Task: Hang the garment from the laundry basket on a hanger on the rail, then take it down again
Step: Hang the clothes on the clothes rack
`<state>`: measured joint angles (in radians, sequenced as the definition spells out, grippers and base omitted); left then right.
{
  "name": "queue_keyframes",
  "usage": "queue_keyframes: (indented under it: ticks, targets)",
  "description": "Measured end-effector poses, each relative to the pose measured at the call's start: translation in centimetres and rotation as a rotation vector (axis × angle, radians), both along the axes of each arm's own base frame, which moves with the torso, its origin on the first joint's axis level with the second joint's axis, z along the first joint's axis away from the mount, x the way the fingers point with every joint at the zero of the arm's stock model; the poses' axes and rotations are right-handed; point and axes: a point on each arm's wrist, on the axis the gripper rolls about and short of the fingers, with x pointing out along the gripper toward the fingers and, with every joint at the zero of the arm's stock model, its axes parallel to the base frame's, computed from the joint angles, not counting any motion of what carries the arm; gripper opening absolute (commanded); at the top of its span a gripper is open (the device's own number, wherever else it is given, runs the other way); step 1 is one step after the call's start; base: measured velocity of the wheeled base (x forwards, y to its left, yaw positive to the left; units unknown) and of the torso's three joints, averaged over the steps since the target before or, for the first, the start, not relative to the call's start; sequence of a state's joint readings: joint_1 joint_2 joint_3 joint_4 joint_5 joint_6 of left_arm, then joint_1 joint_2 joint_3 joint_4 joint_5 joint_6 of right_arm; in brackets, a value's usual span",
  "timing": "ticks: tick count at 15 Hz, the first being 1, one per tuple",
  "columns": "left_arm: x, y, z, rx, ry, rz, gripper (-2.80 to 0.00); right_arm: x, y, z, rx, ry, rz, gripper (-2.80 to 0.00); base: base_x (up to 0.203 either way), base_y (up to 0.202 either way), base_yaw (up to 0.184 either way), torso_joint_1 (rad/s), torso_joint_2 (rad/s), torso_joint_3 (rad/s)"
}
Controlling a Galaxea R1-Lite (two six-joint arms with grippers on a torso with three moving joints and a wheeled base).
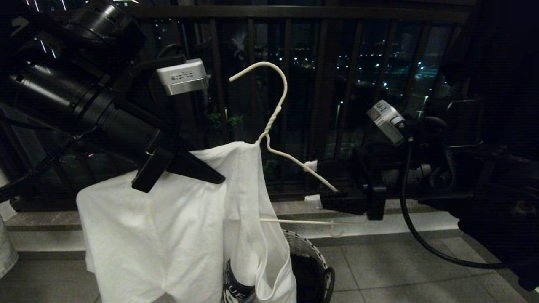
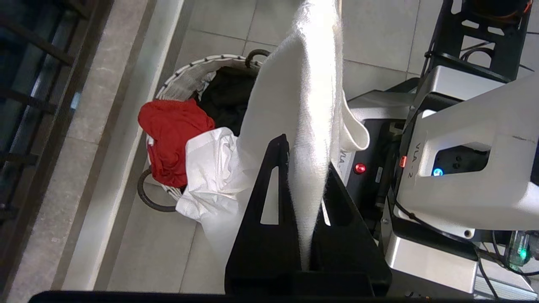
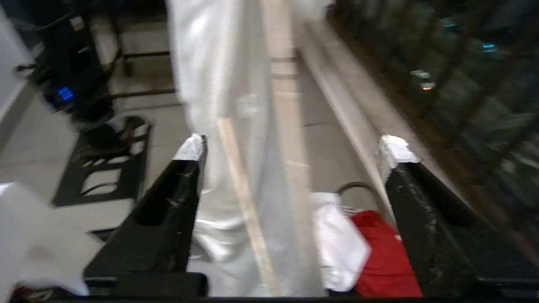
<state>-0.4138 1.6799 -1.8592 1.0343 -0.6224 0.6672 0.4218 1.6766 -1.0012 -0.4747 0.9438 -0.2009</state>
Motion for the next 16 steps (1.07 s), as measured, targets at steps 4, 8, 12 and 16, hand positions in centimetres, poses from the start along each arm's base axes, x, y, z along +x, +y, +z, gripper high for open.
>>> queue_keyframes:
  ticks: [4,8,12,16]
  targets:
    - [-0.4,0.3,0.5,-0.01,-0.014,0.007,-2.8,1.3,-2.7,1.3,0.026,-0.011,-0.099,0.0,0.0,0.0,0.0,0.0,0.0,0.0]
    - [-1.5,0.7,1.0,-0.043,0.006,0.026,-2.8,0.6,-6.7,4.4,0.108,0.036,-0.239,-2.8,0.0,0.0,0.0,0.0,0.0,0.0]
    - [-1.5,0.9,1.5,-0.087,-0.02,0.044,-2.8,-2.6,-9.0,6.7,0.218,0.171,-0.413,-2.8,0.0,0.0,0.0,0.0,0.0,0.0]
    - [-0.2,1.2,0.8,-0.144,-0.022,0.053,-2.8,-5.2,-9.6,5.4,0.188,0.418,-0.585,-2.8,0.0,0.0,0.0,0.0,0.0,0.0]
